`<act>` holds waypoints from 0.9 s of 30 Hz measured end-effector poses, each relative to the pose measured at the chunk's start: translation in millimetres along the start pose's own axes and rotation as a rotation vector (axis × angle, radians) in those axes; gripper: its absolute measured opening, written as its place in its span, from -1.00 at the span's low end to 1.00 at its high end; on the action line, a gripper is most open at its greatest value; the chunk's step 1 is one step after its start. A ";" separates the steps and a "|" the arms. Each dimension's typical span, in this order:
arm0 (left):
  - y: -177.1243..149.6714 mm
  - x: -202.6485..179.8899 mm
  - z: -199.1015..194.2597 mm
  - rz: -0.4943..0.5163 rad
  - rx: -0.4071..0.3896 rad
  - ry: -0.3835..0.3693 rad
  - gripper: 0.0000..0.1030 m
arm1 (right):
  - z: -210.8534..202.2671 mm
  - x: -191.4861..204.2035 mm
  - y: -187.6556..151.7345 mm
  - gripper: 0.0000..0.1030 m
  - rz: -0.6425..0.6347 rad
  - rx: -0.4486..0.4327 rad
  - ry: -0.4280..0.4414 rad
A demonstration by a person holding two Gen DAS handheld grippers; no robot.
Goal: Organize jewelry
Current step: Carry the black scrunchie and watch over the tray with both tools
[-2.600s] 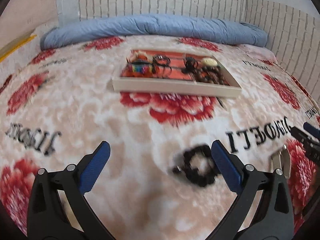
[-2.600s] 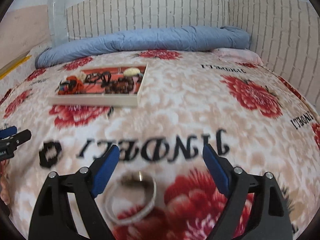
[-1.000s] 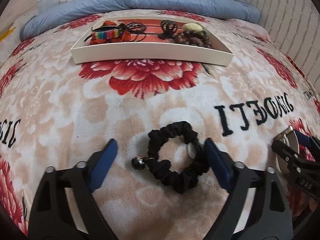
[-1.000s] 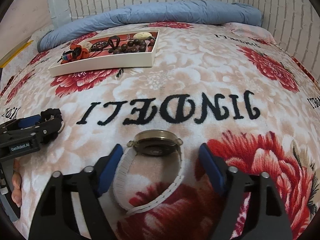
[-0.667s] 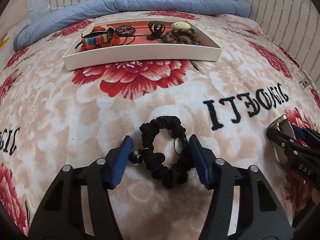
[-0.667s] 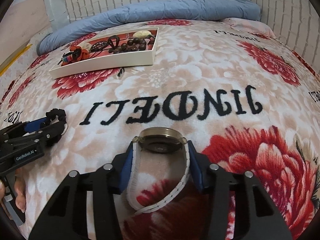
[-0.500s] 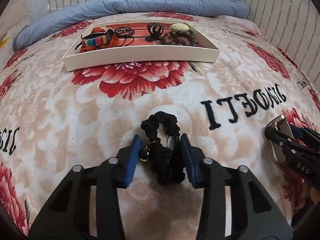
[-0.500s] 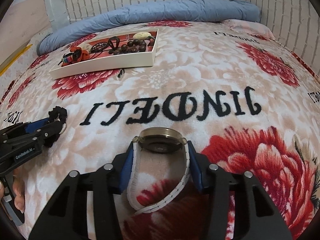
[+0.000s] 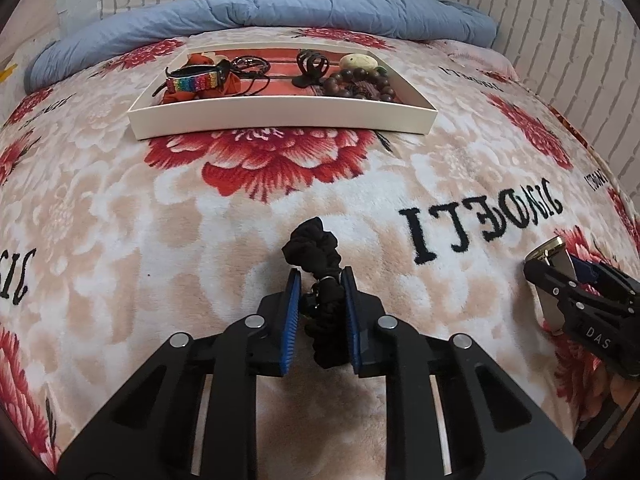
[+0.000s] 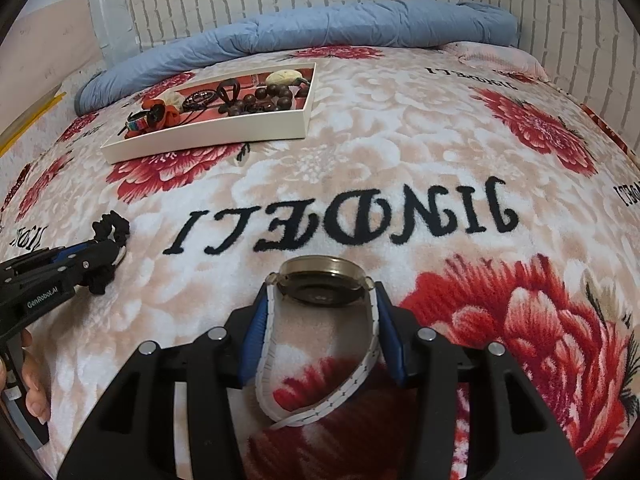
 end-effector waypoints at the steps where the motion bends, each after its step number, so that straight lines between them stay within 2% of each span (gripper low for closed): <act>1: 0.4 1.5 -1.2 -0.001 -0.002 0.002 -0.63 | -0.5 0.0 0.3 -0.05 0.001 -0.001 0.000; 9: 10.4 17.9 -10.1 -0.001 -0.018 0.027 -0.64 | -5.7 2.6 16.6 -0.05 0.011 -0.021 0.001; 16: 21.2 43.6 -11.1 -0.017 -0.043 0.037 -0.64 | -6.4 22.8 40.5 -0.05 -0.022 -0.050 0.020; 27: 44.9 82.7 9.9 -0.040 -0.072 0.038 -0.64 | 27.1 55.0 72.7 -0.05 -0.048 -0.060 0.047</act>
Point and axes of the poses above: each gripper's, at about its wrist camera, not at the fingertips, and z roughly the way its jaws point, x to its left, y to its top, the point moved 3 cm from there along z, roughly the way its jaws point, and after that the axes turned 13 degrees about z, right-handed, at the moved point
